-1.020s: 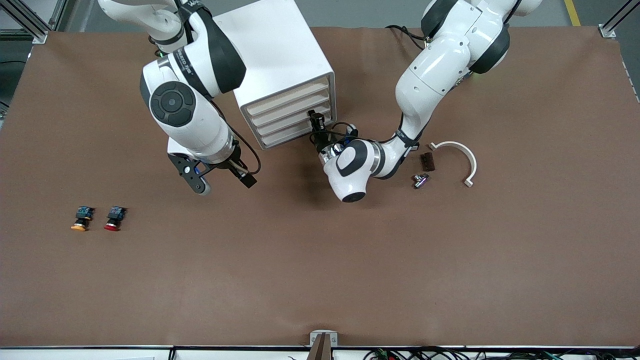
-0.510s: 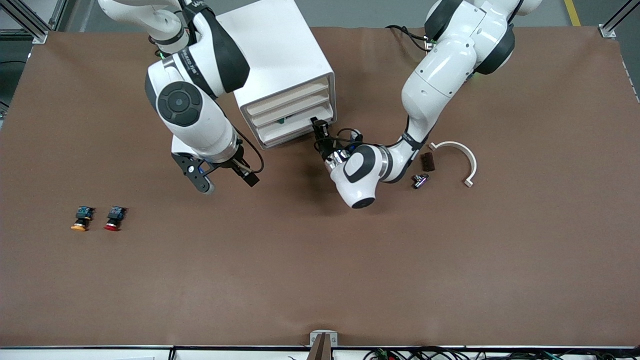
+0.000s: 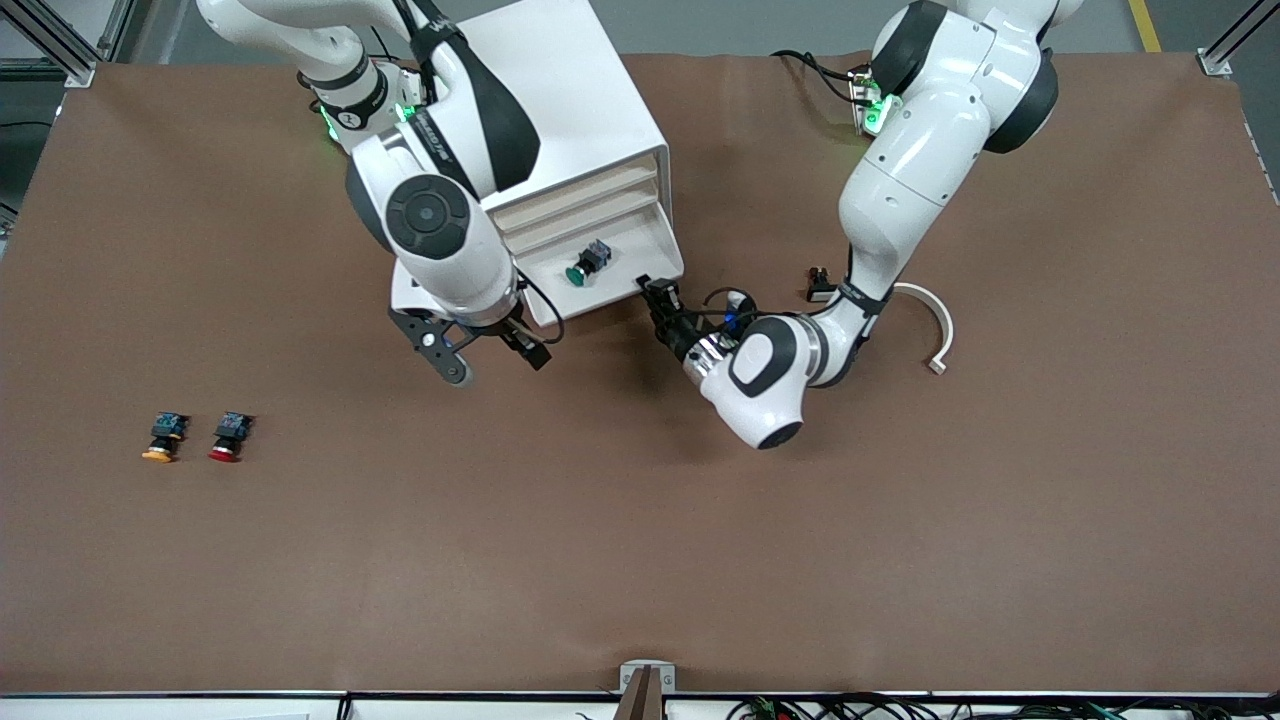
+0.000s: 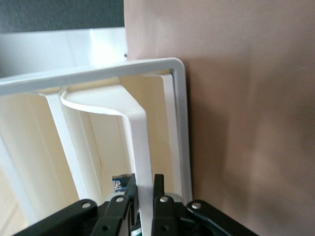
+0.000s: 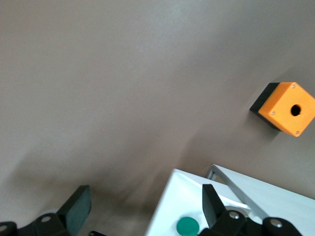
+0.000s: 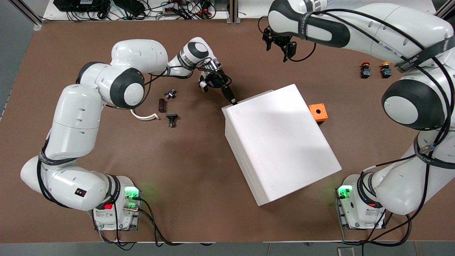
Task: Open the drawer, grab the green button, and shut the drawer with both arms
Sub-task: 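Pull the drawer open with the left gripper while the right gripper reaches in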
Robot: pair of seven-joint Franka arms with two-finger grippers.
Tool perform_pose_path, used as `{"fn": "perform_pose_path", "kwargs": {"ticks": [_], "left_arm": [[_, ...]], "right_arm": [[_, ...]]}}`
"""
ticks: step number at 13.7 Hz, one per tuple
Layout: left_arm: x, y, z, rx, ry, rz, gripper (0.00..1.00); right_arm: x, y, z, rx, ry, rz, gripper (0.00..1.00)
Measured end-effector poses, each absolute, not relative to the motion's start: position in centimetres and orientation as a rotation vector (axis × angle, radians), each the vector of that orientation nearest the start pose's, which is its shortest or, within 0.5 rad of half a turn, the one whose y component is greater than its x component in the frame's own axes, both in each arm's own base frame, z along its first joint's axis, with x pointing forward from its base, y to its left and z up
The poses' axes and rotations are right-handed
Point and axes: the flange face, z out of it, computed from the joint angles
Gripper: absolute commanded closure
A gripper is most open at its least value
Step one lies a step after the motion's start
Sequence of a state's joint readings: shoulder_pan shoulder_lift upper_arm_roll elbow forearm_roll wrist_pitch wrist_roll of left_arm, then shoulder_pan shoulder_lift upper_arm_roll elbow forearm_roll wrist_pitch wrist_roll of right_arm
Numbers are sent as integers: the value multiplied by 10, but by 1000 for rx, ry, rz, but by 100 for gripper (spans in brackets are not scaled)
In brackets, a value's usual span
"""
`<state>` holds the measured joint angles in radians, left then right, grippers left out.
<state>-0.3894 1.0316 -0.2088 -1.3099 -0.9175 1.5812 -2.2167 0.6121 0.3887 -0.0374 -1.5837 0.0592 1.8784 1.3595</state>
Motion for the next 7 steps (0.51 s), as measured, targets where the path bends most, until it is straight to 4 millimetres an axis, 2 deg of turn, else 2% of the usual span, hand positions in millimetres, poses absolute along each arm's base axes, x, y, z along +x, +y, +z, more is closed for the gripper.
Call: {"fn": "perform_pose_path", "kwargs": {"ticks": [2, 4, 6, 7], "left_arm": [[546, -407, 132, 1462, 2580, -2005, 90], [555, -398, 134, 1432, 2582, -1993, 90], [559, -396, 135, 1424, 2582, -1979, 82], [559, -396, 135, 1423, 2580, -1973, 60]], "right_arm": [[545, 376, 394, -2956, 1229, 144, 0], [541, 383, 388, -2965, 1213, 145, 0], [536, 393, 385, -2974, 1188, 142, 0], [530, 401, 381, -2986, 1169, 144, 0]]}}
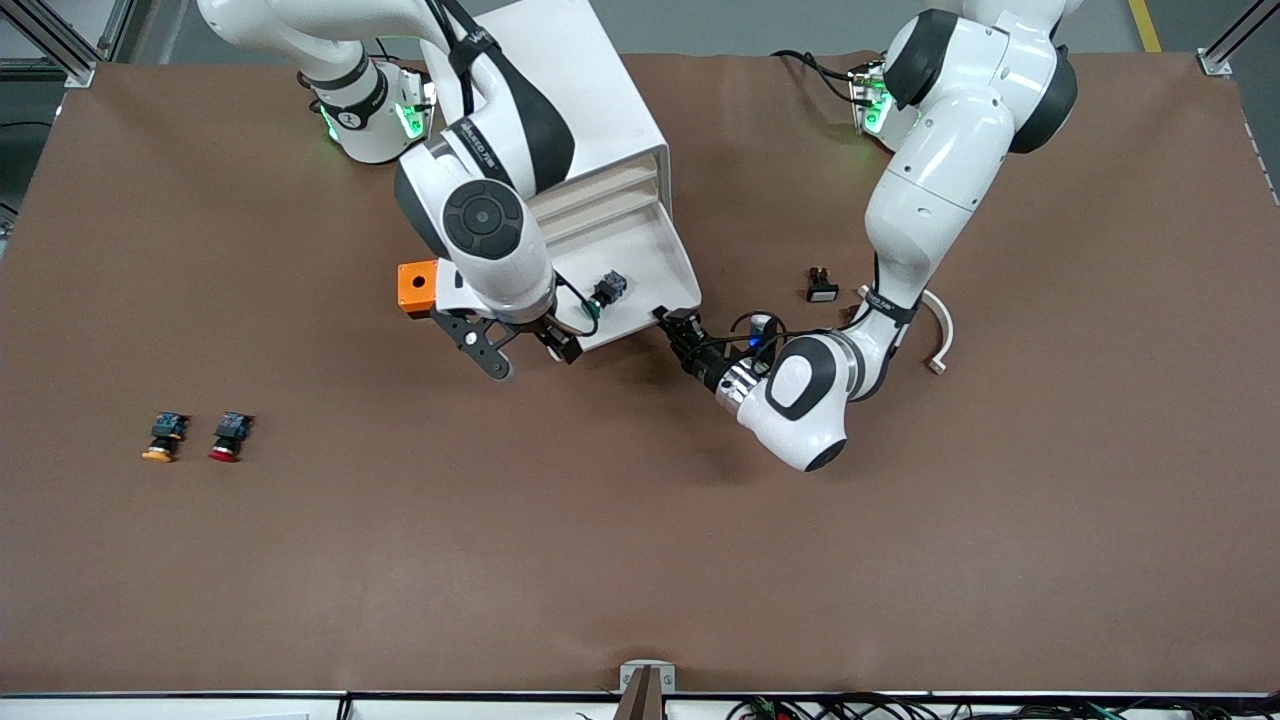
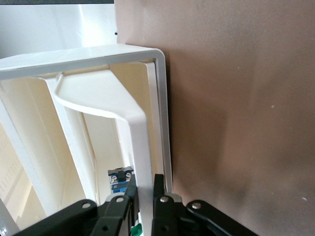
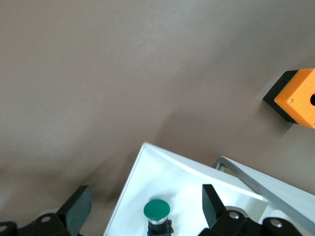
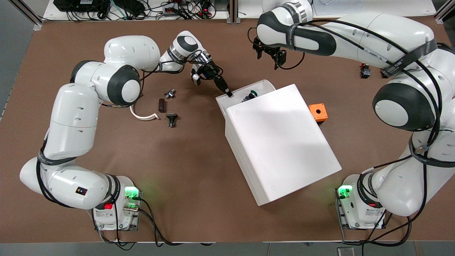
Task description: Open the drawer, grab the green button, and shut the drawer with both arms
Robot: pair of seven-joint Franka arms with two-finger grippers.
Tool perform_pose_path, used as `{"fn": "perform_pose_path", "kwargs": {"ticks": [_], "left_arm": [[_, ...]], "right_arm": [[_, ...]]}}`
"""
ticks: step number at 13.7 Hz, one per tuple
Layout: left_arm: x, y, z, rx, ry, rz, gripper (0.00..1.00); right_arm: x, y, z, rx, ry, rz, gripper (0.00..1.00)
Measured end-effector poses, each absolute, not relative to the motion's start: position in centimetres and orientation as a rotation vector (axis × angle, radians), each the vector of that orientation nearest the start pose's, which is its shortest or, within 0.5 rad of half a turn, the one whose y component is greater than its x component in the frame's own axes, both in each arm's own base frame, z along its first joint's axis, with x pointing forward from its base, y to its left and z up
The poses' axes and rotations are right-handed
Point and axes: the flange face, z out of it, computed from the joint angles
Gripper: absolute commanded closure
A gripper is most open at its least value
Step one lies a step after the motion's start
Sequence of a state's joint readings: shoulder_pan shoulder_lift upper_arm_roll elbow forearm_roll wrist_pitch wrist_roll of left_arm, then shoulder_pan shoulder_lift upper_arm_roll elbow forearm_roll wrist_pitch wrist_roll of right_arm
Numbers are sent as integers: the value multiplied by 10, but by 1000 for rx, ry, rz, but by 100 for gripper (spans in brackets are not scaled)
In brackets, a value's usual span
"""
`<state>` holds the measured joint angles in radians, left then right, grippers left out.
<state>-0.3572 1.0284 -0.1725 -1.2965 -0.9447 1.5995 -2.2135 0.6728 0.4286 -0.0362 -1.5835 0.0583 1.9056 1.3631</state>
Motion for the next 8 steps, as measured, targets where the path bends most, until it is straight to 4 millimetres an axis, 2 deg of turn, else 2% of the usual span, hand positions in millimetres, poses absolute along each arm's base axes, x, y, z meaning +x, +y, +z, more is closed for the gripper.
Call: {"fn": "perform_pose_path", "kwargs": {"ticks": [1, 2, 5, 8], "left_arm": [[560, -396, 135, 1424, 2575, -1966, 20], [561, -395, 134, 1428, 2567, -1957, 0], [563, -395, 133, 1434, 2551, -1937, 0], [567, -395, 136, 1511, 2443, -1917, 0]], "right_arm": [[524, 412, 377, -2998, 1141, 143, 0], [517, 424, 373, -3003, 1108, 133, 0], [498, 456, 362, -3011, 1021, 104, 0], [488, 470, 342, -3056, 953, 93, 0]]}}
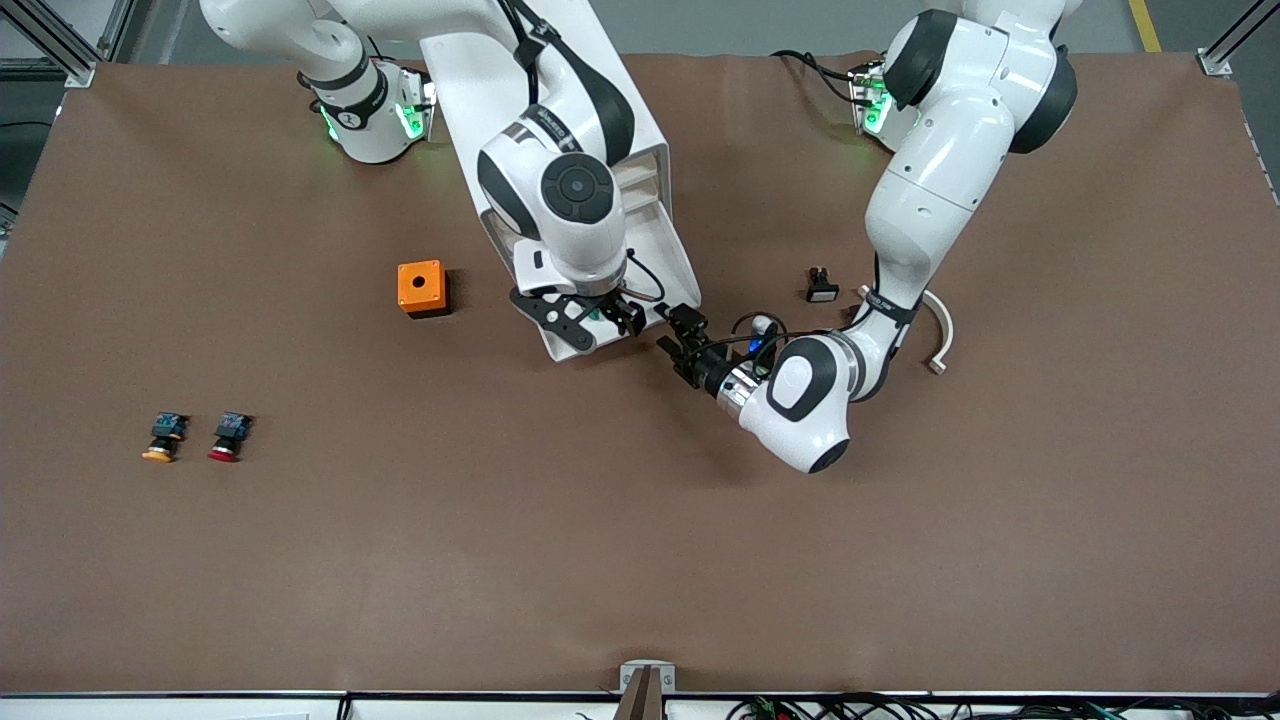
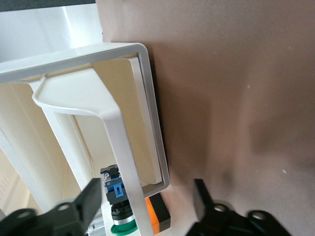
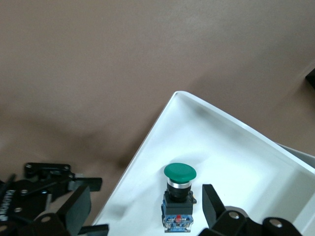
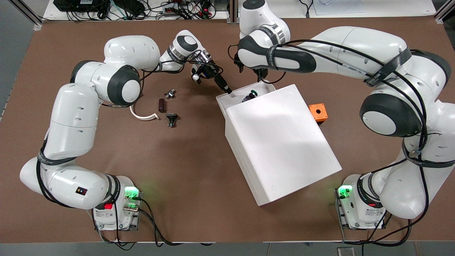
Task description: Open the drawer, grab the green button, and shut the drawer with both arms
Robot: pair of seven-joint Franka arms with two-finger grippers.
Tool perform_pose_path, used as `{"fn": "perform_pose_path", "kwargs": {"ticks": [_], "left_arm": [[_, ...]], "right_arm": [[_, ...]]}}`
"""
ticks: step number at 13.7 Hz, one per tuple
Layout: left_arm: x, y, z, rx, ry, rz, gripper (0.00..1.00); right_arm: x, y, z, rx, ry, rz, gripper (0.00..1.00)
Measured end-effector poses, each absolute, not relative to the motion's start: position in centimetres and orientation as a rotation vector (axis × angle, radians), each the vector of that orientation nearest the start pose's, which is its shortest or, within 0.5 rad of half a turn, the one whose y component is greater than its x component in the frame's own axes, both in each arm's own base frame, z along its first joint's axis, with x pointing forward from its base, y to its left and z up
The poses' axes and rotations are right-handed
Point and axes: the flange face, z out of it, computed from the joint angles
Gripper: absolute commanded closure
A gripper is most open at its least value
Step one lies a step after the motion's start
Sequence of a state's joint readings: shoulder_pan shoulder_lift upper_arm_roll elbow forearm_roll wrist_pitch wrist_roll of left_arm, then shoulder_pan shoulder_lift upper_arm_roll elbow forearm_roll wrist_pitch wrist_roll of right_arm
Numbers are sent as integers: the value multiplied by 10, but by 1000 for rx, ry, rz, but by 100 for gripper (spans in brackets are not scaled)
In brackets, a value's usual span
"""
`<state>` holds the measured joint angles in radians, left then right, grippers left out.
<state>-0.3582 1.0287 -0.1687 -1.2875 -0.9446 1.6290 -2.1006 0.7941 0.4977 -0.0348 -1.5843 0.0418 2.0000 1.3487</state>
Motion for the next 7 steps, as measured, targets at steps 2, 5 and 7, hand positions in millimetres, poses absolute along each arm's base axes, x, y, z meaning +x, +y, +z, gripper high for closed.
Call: {"fn": "perform_pose_path", "kwargs": {"ticks": [2, 5, 7], "left_arm": [[573, -391, 140, 1584, 2335, -1882, 0], [586, -380, 151, 1698, 2129, -1816, 0], [594, -371, 158, 1789, 1946, -1760, 0]], "right_arm": [[484, 474, 323, -3086, 932, 94, 0], [475, 474, 298, -3123, 916, 116, 0], [467, 476, 290, -3142, 901, 127, 0]]}}
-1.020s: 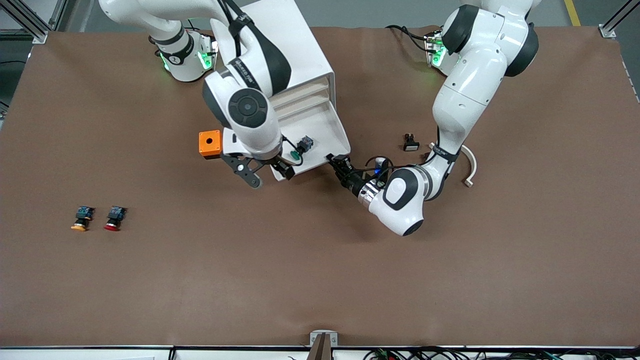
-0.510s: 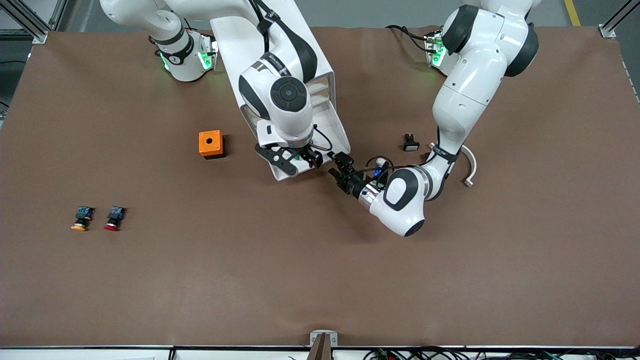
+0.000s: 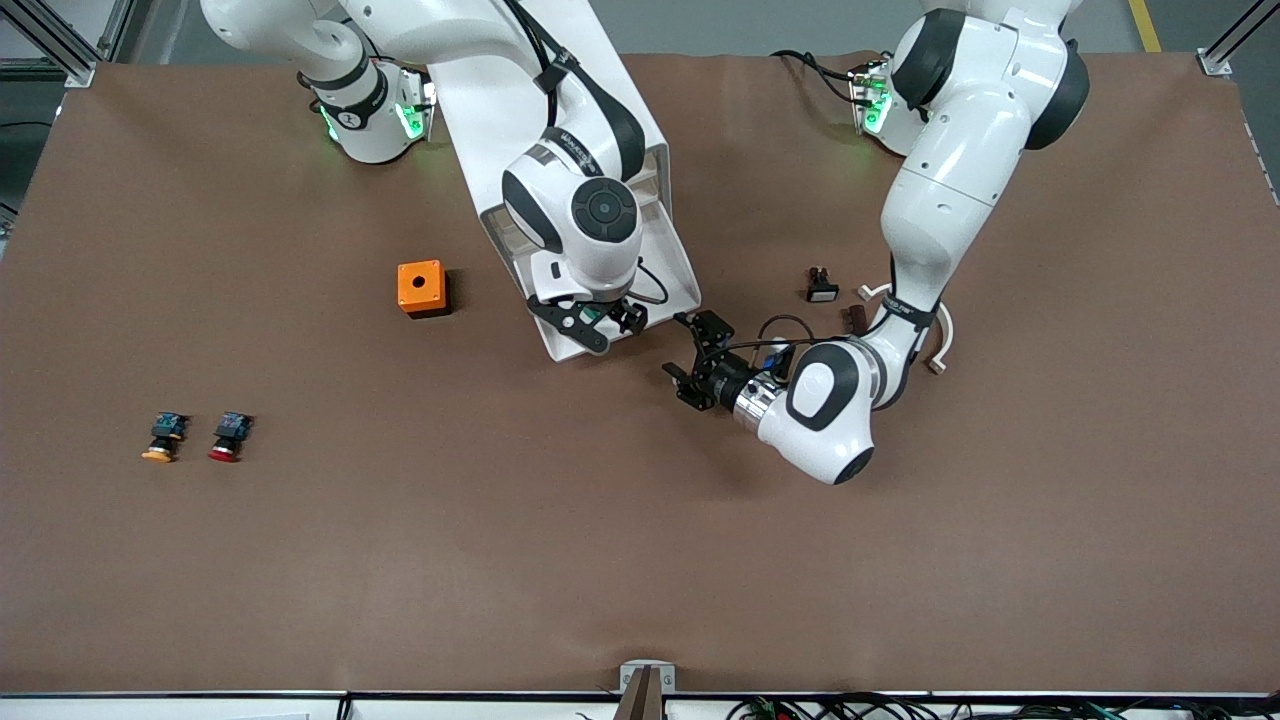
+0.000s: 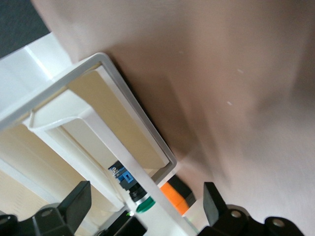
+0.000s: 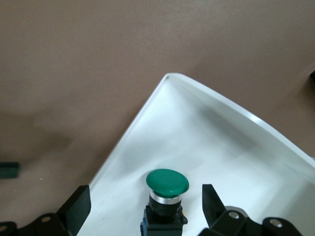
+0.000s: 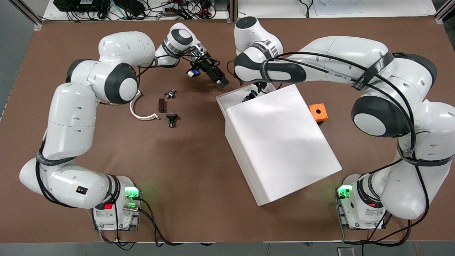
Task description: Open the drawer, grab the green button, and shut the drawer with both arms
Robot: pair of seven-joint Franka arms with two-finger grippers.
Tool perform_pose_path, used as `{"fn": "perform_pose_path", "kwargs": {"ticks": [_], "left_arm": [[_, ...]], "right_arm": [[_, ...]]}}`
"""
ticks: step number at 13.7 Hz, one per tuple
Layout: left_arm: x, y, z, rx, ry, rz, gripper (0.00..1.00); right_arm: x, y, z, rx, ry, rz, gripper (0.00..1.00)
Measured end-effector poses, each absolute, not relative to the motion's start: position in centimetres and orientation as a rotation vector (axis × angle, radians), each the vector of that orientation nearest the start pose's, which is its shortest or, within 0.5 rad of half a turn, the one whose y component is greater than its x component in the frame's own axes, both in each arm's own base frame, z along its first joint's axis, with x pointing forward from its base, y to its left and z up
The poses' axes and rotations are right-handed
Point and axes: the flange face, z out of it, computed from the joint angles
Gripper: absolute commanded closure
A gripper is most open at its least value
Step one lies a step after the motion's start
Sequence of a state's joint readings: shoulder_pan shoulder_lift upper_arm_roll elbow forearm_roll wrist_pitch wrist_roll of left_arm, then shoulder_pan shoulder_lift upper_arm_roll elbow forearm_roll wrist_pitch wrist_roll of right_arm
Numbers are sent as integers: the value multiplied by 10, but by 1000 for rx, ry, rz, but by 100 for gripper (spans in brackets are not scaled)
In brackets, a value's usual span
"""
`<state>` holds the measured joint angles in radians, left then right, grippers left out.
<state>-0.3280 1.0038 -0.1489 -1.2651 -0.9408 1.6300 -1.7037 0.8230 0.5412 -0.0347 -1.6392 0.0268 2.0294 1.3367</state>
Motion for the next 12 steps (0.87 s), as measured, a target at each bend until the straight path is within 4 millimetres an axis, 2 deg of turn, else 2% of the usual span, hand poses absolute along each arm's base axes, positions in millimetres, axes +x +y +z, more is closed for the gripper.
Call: {"fn": "perform_pose_path", "kwargs": {"ticks": [6, 9, 12], "left_arm": [[608, -351, 185, 2234, 1396, -1416, 0], [628, -341, 202, 2382, 1224, -1130, 0], [634, -347, 223, 2545, 1116, -905, 0]], "right_arm": [[456, 473, 274, -3180, 882, 157, 0], [450, 478, 272, -3186, 866, 160, 0], [444, 483, 268, -3189, 859, 177, 0]]}}
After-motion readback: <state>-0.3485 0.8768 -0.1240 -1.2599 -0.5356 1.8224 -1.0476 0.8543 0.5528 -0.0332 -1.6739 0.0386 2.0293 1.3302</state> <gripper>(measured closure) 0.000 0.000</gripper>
